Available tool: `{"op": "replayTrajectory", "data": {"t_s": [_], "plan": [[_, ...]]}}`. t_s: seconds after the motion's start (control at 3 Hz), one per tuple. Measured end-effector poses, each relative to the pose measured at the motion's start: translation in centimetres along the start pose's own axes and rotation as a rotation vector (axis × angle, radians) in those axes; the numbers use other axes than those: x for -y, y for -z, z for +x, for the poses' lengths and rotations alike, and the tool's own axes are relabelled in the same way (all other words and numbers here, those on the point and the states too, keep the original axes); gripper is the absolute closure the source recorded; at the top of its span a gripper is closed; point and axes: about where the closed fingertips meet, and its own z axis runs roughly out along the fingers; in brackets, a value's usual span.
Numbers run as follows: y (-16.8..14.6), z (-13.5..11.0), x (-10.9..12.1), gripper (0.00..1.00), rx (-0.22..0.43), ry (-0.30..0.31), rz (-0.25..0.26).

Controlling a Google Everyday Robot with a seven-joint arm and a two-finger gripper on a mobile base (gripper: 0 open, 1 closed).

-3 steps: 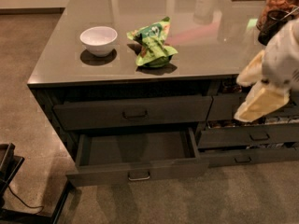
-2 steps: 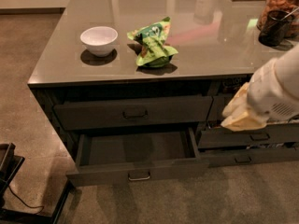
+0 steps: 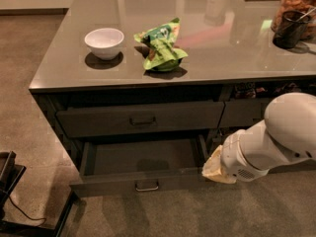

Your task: Close middle drawer

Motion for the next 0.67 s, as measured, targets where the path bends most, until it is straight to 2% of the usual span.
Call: {"op": "replayTrajectory", "data": {"t_s": [0.33,0.67], "plan": [[0.0,0.0,0.0,1.00,0.000,0.000,0.000],[-2.1,1.2,-0.3,1.00,0.025,0.015,0.018]]}}
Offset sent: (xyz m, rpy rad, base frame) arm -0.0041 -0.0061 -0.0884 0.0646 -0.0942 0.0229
